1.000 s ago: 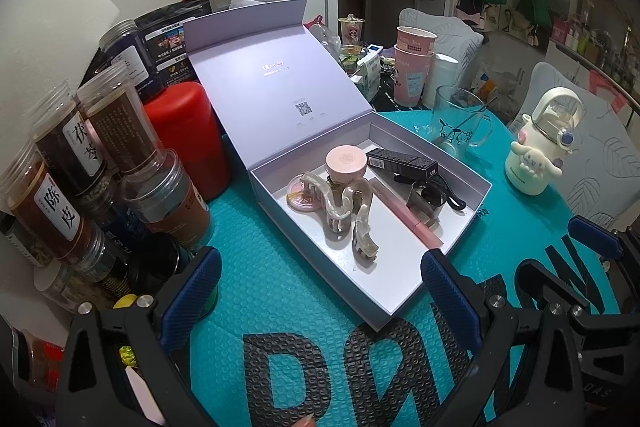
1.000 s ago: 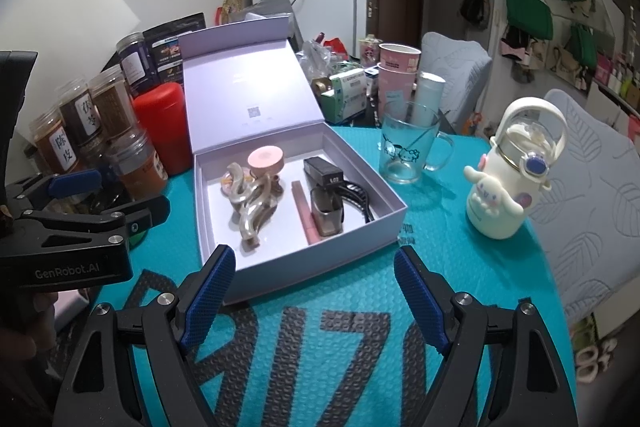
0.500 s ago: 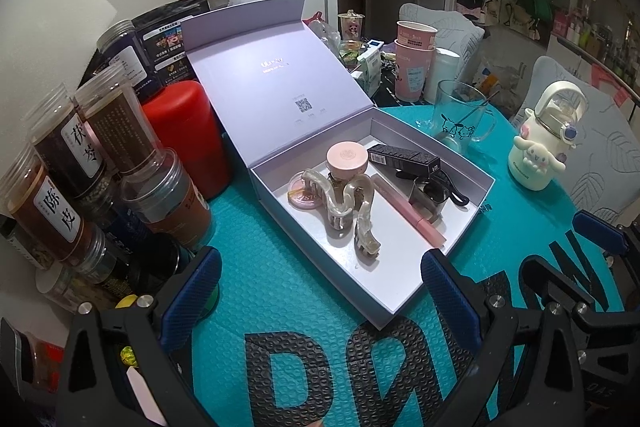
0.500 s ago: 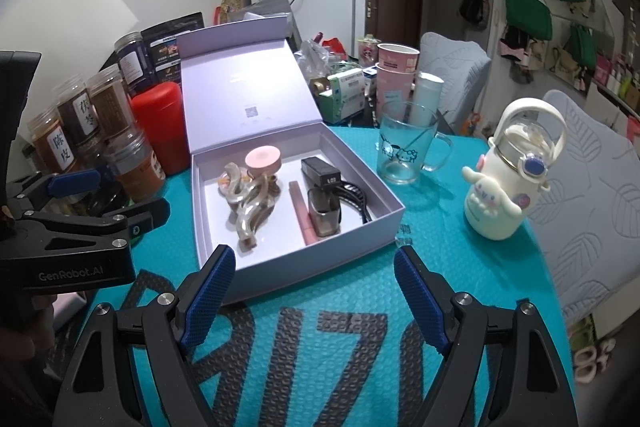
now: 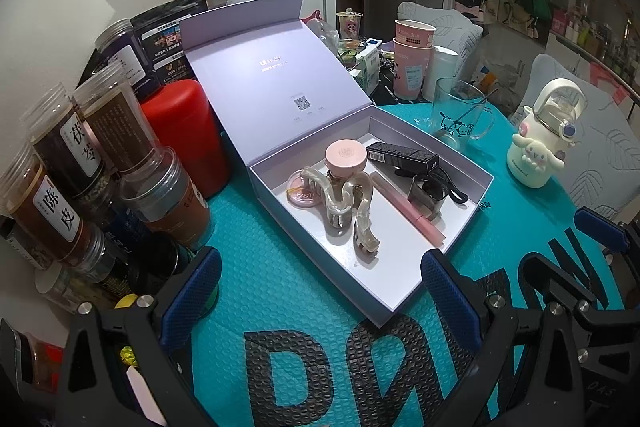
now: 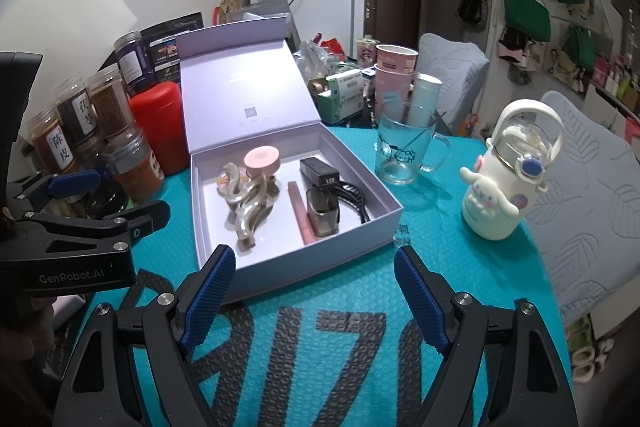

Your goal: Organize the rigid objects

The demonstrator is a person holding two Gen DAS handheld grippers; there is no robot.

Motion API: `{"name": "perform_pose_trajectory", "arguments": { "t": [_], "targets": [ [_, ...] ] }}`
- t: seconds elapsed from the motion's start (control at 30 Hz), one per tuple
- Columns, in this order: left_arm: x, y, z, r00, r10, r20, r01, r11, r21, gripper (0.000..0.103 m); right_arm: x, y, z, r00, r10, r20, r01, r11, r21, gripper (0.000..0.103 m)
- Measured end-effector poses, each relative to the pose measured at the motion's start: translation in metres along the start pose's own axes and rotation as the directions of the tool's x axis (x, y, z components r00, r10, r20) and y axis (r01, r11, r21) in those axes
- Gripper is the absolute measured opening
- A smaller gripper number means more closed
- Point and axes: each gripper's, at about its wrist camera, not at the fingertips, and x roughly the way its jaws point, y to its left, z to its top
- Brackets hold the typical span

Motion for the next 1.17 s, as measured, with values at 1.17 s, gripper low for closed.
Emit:
{"name": "perform_pose_trajectory", "arguments": {
  "t": [1.17],
  "targets": [
    [0.0030,-0.0076,-0.0041,1.000,0.014,-0.017,-0.013,0.999,0.032,0.102,-0.0026,-0.0057,-0.0037,1.000,-0.014,-0.007,0.014,1.000,0.013,0.082]
  ]
}}
